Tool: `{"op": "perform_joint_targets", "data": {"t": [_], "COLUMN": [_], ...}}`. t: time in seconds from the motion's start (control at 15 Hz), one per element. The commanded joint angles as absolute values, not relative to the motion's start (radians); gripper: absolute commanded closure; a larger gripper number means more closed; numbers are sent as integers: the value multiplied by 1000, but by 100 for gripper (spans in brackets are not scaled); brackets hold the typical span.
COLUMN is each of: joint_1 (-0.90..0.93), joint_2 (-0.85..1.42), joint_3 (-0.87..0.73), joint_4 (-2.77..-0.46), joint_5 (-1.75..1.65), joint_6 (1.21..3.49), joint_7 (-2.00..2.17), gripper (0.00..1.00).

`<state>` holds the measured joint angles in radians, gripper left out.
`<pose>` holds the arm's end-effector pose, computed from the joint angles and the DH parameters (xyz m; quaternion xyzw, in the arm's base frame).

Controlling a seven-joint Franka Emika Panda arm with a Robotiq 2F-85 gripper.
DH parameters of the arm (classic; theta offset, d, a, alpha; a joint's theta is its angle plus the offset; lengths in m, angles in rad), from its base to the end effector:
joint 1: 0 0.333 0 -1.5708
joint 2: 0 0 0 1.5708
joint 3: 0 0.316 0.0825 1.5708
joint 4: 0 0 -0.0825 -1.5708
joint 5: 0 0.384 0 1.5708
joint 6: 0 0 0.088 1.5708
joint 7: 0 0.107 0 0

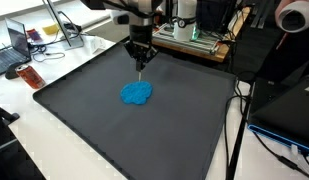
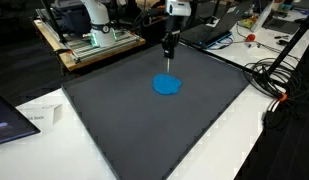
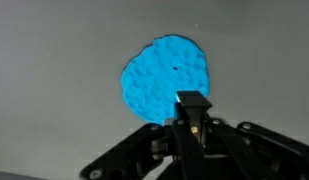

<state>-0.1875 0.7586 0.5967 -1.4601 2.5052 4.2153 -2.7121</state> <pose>0.5484 0.0801 0.2895 0.9937 0.0806 0.0309 0.0719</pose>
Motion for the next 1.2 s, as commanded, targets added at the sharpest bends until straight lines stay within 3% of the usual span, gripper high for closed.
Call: {"op": "perform_joint_targets", "data": {"t": [0.0, 1.13], "joint_1": [-299, -850], "joint_2": [776, 1063], "joint_3": [714, 1274], "joint_4": [-1467, -1527], "joint_5": [2524, 2346], "joint_6": [4237, 4237], "joint_7": [-2766, -2755], "gripper": [97, 97]}}
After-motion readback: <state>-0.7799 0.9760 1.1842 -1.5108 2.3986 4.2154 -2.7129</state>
